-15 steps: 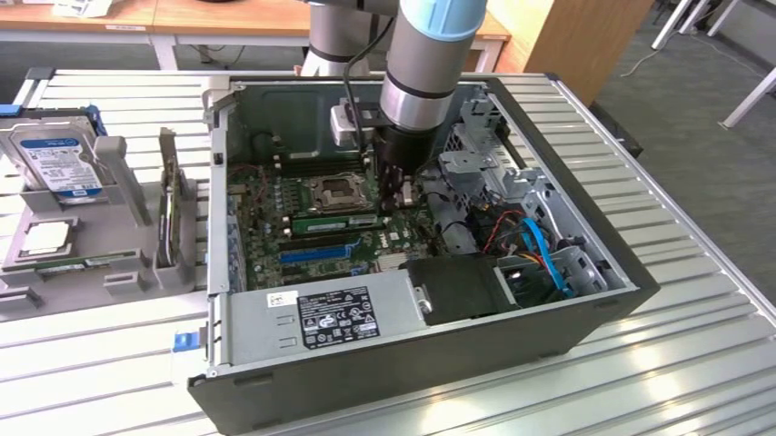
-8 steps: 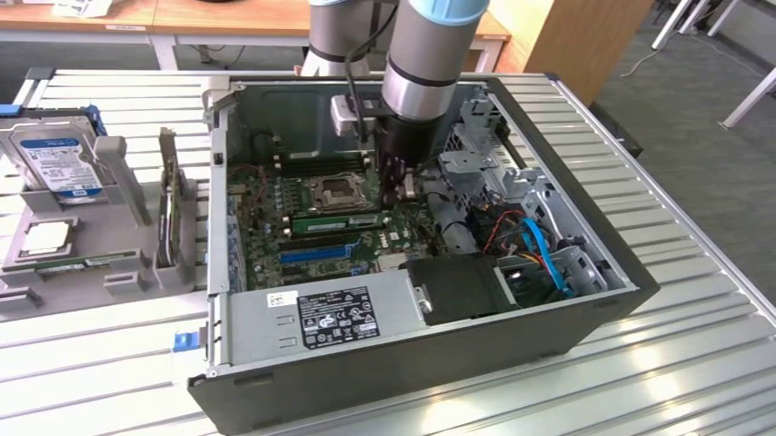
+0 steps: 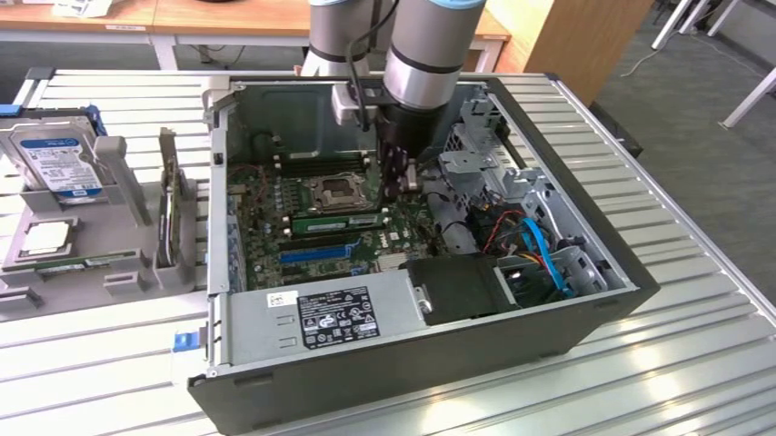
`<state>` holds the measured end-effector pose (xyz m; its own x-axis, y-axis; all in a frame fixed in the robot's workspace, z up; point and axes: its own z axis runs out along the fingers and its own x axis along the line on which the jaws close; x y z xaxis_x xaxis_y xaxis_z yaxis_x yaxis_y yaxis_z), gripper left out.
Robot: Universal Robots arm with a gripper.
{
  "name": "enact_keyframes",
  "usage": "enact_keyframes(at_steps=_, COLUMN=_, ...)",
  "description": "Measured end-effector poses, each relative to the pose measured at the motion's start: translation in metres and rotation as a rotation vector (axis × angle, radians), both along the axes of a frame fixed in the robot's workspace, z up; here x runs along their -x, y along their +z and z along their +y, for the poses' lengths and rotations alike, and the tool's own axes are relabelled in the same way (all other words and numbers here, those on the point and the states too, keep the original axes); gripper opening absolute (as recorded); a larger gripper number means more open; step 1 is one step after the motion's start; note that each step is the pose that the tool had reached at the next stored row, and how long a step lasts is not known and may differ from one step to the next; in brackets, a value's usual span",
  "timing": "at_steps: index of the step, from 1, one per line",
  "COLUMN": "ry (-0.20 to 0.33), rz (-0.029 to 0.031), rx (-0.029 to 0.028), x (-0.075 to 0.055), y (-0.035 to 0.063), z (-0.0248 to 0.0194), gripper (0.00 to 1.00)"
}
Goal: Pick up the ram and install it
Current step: 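Press down the ram until it locks into place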
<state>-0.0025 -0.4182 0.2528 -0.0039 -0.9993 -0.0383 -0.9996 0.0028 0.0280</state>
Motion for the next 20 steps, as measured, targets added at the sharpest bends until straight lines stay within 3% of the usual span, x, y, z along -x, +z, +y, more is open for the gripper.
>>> enact_keyframes(at_steps=11, ry=0.000, rz=0.0000, rx=0.0000, x=0.002, y=0.0040, z=0.0000, gripper=0.10)
enact_keyframes(at_steps=20, ry=0.000, rz=-0.0038, rx=0.0000, x=0.035, y=0.0039, z=0.0000, gripper=0.10)
